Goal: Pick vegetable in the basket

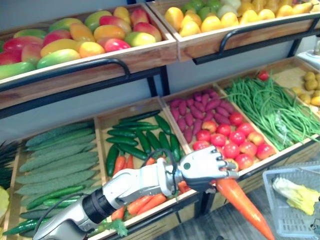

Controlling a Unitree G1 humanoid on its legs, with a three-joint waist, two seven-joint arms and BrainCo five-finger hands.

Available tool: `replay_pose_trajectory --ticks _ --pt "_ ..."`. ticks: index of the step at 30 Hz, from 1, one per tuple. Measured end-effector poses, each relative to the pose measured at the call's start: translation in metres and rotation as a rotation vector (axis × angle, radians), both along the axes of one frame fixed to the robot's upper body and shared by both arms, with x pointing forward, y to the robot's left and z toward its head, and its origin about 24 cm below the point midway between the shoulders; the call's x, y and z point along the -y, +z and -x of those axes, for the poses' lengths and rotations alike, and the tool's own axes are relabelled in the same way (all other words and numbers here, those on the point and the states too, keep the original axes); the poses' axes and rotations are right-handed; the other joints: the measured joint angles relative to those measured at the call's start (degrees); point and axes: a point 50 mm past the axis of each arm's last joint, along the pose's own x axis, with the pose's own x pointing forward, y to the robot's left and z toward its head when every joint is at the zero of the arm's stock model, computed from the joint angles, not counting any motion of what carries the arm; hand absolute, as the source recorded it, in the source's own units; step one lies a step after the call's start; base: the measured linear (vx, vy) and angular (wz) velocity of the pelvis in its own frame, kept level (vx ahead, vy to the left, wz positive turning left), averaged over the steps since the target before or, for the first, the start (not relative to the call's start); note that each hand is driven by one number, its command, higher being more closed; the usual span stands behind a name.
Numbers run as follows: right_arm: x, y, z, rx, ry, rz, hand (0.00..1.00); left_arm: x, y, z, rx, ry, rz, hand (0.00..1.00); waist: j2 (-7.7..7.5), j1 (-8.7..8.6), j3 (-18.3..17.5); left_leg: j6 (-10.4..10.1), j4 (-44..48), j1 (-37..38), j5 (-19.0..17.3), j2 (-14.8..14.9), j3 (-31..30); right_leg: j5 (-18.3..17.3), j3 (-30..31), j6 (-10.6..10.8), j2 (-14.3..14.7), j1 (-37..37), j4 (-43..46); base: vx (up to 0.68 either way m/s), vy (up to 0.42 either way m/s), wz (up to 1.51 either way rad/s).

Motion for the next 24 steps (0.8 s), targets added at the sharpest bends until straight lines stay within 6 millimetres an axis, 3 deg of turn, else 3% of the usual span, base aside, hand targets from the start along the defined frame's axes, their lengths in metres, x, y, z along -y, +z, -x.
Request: replay_pose_trajectory --ticks 5,15,24 --pt "-0.008 -0.001 -0.006 -0.008 0.113 -0.078 1.00 0.018 0.002 0.002 -0.054 -0.087 -0.016 1.00 0.13 -1.36 -0.1 0.0 0.3 0.6 0.0 0.1 1.3 0.3 1.2 0.0 0.5 -0.5 0.6 0.03 -0.002 -0.14" --pt "-0.013 -0.005 -0.006 -0.093 0.307 -0.217 1.00 0.046 -0.018 0.009 -0.161 -0.167 -0.109 1.00 0.02 -3.07 0.0 -0.7 0.0 0.7 -0.9 0.0 1.5 -0.1 1.6 0.5 0.0 -0.8 0.5 -0.01 -0.005 -0.03" --pt "-0.007 0.008 -0.015 -0.132 0.434 -0.243 1.00 0.049 -0.030 0.004 -0.192 -0.155 -0.197 1.00 -0.67 -4.75 -0.1 -0.3 0.0 0.5 -0.6 -1.1 -0.4 -0.1 1.0 0.5 -1.1 -0.7 0.2 0.00 -0.003 0.04"
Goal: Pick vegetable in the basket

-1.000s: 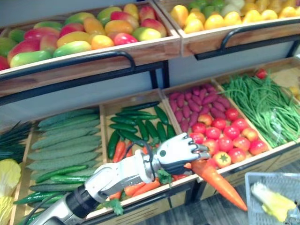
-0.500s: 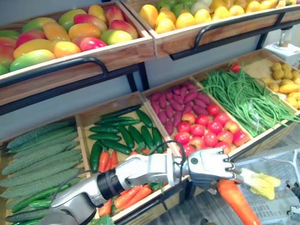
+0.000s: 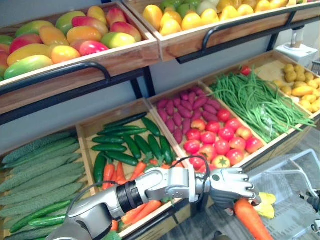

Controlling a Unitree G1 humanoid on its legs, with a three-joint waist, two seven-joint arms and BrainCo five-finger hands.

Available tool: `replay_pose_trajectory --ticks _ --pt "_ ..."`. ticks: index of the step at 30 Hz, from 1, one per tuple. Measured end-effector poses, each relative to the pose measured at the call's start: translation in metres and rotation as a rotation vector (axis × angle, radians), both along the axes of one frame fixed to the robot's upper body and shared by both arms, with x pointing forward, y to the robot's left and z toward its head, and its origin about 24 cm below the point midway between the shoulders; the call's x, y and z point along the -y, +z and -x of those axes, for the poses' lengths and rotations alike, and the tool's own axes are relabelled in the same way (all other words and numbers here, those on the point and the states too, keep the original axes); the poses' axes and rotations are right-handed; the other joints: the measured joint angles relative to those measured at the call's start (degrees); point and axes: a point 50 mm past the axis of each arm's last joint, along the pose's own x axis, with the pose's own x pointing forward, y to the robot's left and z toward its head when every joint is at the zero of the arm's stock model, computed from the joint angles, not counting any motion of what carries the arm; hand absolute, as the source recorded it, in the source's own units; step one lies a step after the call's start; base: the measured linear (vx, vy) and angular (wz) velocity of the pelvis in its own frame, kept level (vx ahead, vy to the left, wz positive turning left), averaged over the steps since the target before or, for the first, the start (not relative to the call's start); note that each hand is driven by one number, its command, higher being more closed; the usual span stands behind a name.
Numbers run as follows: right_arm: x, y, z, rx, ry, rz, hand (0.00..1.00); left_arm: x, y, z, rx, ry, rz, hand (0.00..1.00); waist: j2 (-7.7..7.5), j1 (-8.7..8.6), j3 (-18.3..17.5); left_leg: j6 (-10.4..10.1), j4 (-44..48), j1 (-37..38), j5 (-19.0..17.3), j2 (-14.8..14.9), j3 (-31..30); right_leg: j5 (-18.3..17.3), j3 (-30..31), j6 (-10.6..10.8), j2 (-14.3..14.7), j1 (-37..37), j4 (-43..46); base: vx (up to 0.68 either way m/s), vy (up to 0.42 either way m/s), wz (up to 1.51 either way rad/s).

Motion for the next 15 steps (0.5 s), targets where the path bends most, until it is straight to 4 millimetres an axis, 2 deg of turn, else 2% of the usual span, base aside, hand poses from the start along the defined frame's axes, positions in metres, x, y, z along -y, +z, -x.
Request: replay_pose_trajectory --ticks 6,10,15 --pt "-0.003 0.004 -0.008 -0.057 0.133 -0.044 1.00 0.007 -0.005 -0.002 -0.028 -0.020 -0.045 1.00 -1.63 -1.45 -0.1 0.0 0.0 -0.3 0.0 -0.3 -0.7 0.0 -0.3 0.0 0.0 -0.1 -0.1 0.00 -0.011 0.03" --pt "0.003 0.013 -0.007 -0.125 0.214 -0.030 1.00 0.011 -0.005 -0.005 -0.025 -0.021 -0.063 1.00 -1.90 -1.83 -0.3 0.0 0.0 -0.5 0.0 -0.4 -1.7 0.0 -0.2 0.0 0.0 -0.2 -0.2 0.00 0.000 0.00" --pt "0.005 0.030 -0.010 -0.185 0.326 -0.005 1.00 0.011 -0.009 -0.010 -0.027 -0.007 -0.091 1.00 -1.92 -3.18 -0.4 0.0 0.0 -0.8 0.0 -0.6 -1.9 0.0 0.1 0.0 0.0 -0.9 -0.2 -0.01 -0.016 -0.04"
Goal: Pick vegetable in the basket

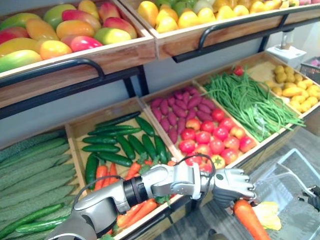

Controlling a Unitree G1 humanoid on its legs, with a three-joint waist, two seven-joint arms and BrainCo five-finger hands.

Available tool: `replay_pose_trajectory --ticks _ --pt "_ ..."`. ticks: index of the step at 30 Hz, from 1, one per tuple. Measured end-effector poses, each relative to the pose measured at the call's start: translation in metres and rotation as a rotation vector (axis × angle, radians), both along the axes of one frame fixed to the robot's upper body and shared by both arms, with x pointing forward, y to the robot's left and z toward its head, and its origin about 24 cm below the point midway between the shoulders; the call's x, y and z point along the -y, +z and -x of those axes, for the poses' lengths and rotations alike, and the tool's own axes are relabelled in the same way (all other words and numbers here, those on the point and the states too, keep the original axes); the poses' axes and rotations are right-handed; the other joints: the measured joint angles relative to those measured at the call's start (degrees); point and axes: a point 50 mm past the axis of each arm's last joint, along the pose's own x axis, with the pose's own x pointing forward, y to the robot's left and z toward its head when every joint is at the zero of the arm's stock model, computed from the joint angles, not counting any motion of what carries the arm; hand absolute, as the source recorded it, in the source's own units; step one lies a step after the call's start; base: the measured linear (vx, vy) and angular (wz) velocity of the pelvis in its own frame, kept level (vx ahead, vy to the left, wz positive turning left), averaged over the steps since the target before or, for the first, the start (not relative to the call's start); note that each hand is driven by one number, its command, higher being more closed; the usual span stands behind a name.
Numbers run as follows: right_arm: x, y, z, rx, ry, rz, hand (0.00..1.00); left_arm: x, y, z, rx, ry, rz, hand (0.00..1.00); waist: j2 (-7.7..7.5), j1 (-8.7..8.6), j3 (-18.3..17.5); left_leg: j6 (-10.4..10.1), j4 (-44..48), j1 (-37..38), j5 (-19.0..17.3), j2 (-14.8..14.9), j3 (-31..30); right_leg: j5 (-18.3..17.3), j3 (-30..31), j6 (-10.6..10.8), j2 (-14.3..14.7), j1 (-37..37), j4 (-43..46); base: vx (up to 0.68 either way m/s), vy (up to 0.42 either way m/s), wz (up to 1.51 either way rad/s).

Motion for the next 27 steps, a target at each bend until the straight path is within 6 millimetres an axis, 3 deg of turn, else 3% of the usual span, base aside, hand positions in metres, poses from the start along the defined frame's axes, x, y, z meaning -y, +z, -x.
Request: replay_pose_trajectory --ticks 2,13,18,27 --pt "-0.001 0.006 0.000 -0.015 0.039 -0.012 1.00 0.000 0.000 0.000 -0.001 0.000 -0.002 1.00 -0.16 -1.02 -0.1 0.0 0.0 0.0 0.0 0.0 -0.4 0.0 0.1 0.0 0.0 0.0 -0.2 -0.01 -0.016 -0.02" --pt "-0.012 0.011 -0.004 -0.031 0.126 -0.044 1.00 0.023 0.006 0.010 -0.030 -0.048 0.061 1.00 -0.89 -3.11 -2.3 -0.6 0.0 0.5 -0.5 -0.3 -1.5 0.2 1.9 0.1 0.2 -0.9 -0.1 -0.01 -0.024 -0.08" --pt "-0.015 0.010 -0.005 -0.044 0.148 -0.051 1.00 0.044 0.016 0.026 -0.052 -0.112 0.128 1.00 -0.89 -3.95 -2.3 -0.9 0.0 0.9 -1.1 -0.5 -1.6 -0.1 2.4 -0.2 0.2 -0.9 0.1 -0.01 -0.012 -0.04" --pt "-0.033 -0.002 -0.004 -0.042 0.174 -0.138 1.00 0.075 -0.006 0.040 -0.124 -0.130 0.056 1.00 -0.79 -4.54 -2.5 -0.9 0.0 1.0 -1.3 -0.7 -1.6 -0.1 2.7 -0.3 0.0 -1.1 0.5 0.00 -0.014 0.00"
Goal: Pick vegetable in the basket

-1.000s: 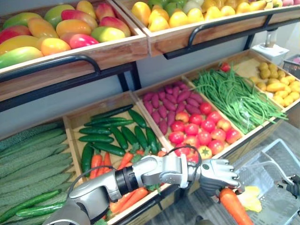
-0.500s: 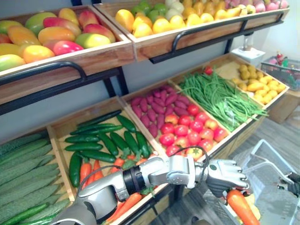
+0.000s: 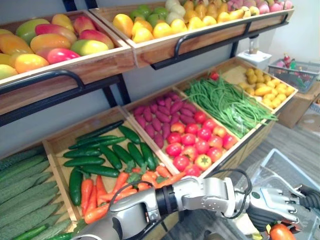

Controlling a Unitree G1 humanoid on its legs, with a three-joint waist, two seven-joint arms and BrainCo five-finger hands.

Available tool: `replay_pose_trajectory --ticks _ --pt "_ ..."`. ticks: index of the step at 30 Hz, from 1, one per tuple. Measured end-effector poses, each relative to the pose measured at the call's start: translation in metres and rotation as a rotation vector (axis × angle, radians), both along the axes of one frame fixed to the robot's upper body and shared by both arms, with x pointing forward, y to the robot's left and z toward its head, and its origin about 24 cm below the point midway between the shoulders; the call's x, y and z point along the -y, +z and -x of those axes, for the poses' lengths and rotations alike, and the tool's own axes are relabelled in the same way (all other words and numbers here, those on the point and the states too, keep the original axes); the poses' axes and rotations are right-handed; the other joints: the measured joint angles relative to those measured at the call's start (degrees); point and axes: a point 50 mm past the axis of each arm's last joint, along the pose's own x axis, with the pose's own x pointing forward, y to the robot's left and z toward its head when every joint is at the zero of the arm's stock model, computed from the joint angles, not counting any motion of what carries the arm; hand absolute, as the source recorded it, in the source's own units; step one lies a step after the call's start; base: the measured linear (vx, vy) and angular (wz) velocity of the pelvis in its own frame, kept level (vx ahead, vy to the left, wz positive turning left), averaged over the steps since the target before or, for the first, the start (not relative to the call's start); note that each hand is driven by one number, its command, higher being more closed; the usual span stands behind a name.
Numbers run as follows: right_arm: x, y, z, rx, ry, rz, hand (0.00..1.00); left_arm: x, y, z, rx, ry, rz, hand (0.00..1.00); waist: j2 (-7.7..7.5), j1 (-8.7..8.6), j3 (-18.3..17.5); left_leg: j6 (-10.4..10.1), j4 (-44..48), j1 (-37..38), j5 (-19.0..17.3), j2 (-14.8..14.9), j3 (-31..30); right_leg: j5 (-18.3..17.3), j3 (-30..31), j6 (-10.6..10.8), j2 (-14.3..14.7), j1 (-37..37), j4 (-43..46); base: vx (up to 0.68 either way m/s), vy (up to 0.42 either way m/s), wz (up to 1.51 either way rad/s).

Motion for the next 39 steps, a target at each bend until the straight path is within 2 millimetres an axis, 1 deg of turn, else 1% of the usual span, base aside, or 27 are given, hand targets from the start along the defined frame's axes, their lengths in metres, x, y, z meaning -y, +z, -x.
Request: replay_pose_trajectory --ticks 5,9,11,15,19,22,25,26,29,33,39 --pt "-0.012 -0.008 0.002 0.031 -0.024 -0.082 1.00 0.009 -0.020 0.000 -0.019 0.039 -0.069 1.00 0.00 -0.01 0.0 0.0 0.0 0.0 0.0 0.0 0.0 -0.1 0.0 -0.1 0.0 -0.1 0.2 0.00 -0.014 0.00" --pt "-0.015 -0.014 0.007 0.035 -0.059 -0.114 1.00 0.015 -0.032 0.002 -0.064 0.075 -0.101 1.00 -0.01 0.02 0.0 0.0 0.0 -0.1 -0.1 0.1 -0.2 -0.1 -0.1 -0.1 -0.2 -0.2 0.3 0.00 0.000 0.00" --pt "-0.017 -0.019 0.013 0.027 -0.079 -0.129 1.00 0.021 -0.038 0.008 -0.056 0.073 -0.121 1.00 -0.04 0.16 0.0 -0.2 0.0 -0.2 -0.4 -0.2 -0.3 -0.1 -0.1 0.0 -0.6 -0.2 0.3 0.00 0.000 0.00" --pt "-0.020 -0.021 0.018 0.020 -0.099 -0.163 1.00 0.021 -0.048 0.011 -0.083 0.100 -0.132 1.00 -0.06 -0.01 0.1 0.0 0.0 -0.5 -0.7 -0.5 -0.3 -0.1 0.0 0.0 -0.9 -0.6 0.4 0.00 -0.008 0.00" --pt "-0.027 -0.022 0.020 0.020 -0.096 -0.209 1.00 0.019 -0.061 0.012 -0.089 0.114 -0.184 1.00 -0.38 -0.13 0.4 0.0 0.0 -1.5 -0.8 -0.6 -0.2 -0.1 0.3 0.0 -0.8 -2.0 1.0 -0.01 -0.036 -0.03" --pt "-0.031 -0.018 0.019 0.039 -0.096 -0.241 1.00 0.020 -0.064 0.014 -0.084 0.126 -0.186 1.00 -0.33 -0.25 0.5 0.0 0.0 -2.2 -0.8 -0.6 0.0 -0.1 0.5 0.0 -0.8 -3.0 1.1 0.01 -0.025 -0.02" --pt "-0.036 -0.013 0.014 0.076 -0.093 -0.274 1.00 0.017 -0.072 0.010 -0.065 0.156 -0.207 1.00 -0.67 -0.72 2.0 0.0 0.0 -2.2 -0.8 -0.6 0.1 -0.1 0.5 0.0 -0.8 -3.0 1.1 0.01 -0.023 -0.01" --pt "-0.037 -0.011 0.013 0.084 -0.089 -0.275 1.00 0.017 -0.074 0.009 -0.050 0.164 -0.218 0.00 -0.62 -0.86 2.2 0.0 0.0 -2.5 -0.8 -0.5 0.2 -0.1 0.6 0.0 -0.7 -3.4 1.1 0.00 0.000 0.00" --pt "-0.038 -0.010 0.012 0.094 -0.091 -0.272 1.00 0.015 -0.079 0.006 -0.054 0.192 -0.236 0.00 -0.70 -1.12 3.1 -0.1 0.0 -3.1 -0.9 -0.5 0.4 -0.1 0.8 0.0 -0.6 -4.1 1.0 0.03 -0.031 -0.04" --pt "-0.038 -0.012 0.012 0.100 -0.104 -0.278 1.00 0.015 -0.079 0.006 -0.056 0.195 -0.236 0.00 -0.60 -1.34 4.0 0.1 0.0 -3.0 -0.8 -0.4 1.0 0.2 1.2 0.4 -0.3 -4.3 1.0 0.05 -0.030 -0.08" --pt "-0.044 -0.015 0.010 0.131 -0.131 -0.318 1.00 0.015 -0.079 0.005 -0.056 0.205 -0.239 0.00 -1.19 -1.60 6.0 0.3 0.0 -2.9 -1.3 -0.5 1.6 0.3 1.5 0.5 -0.4 -4.0 0.5 0.03 -0.024 -0.04"
